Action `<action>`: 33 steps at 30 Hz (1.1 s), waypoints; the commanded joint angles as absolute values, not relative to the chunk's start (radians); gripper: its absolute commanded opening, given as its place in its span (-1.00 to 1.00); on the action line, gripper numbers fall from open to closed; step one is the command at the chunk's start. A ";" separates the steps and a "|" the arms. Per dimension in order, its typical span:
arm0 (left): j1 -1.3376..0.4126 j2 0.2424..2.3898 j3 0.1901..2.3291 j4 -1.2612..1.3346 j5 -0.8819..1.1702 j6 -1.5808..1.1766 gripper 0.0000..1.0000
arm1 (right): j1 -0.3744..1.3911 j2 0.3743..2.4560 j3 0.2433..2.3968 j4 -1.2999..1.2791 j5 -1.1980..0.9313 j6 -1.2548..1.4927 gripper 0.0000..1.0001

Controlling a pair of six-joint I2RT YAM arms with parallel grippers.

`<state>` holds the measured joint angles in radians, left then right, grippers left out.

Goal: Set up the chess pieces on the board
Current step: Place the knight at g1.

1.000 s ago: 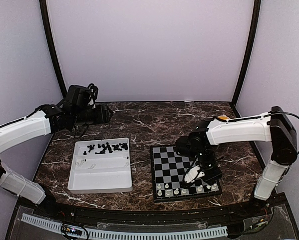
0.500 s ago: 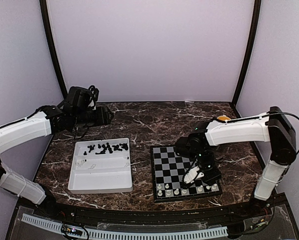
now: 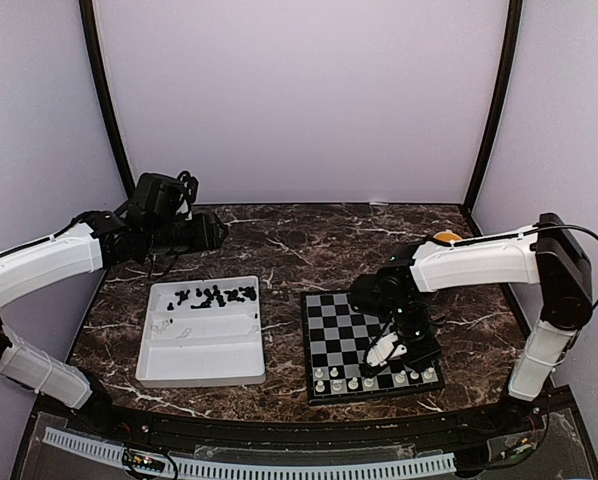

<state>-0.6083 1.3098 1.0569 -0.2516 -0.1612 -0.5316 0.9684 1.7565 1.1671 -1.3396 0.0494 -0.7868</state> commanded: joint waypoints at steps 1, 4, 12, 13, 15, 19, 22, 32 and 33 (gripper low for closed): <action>-0.598 1.281 1.042 -0.262 -0.156 -0.532 0.31 | 0.979 1.767 1.170 -1.345 0.048 -0.784 -0.75; -0.598 1.281 1.042 -0.260 -0.155 -0.532 0.31 | 0.979 1.768 1.169 -1.346 0.050 -0.784 -0.75; -0.598 1.283 1.042 -0.257 -0.149 -0.532 0.31 | 0.981 1.764 1.177 -1.351 0.031 -0.787 -0.75; -0.598 1.284 1.043 -0.256 -0.148 -0.532 0.31 | 0.982 1.762 1.177 -1.353 0.026 -0.789 -0.74; -0.598 1.285 1.045 -0.258 -0.145 -0.532 0.31 | 0.982 1.756 1.172 -1.361 0.019 -0.796 -0.68; -0.598 1.288 1.057 -0.267 -0.141 -0.519 0.32 | 0.982 1.722 1.173 -1.382 0.017 -0.816 -0.59; -0.597 1.300 1.080 -0.310 -0.146 -0.480 0.35 | 0.978 1.680 1.203 -1.403 0.014 -0.836 -0.56; -0.592 1.362 1.079 -0.558 -0.148 -0.410 0.11 | 0.755 1.595 1.440 -1.345 -0.097 -0.882 -0.50; -0.592 1.365 1.053 -0.554 -0.116 -0.404 0.06 | 0.716 1.588 1.469 -1.313 -0.137 -0.879 -0.48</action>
<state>-0.5991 1.3544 1.0943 -0.4423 -0.1566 -0.4515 0.8547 1.6409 1.3556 -1.3830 -0.0235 -0.8577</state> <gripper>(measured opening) 0.585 0.243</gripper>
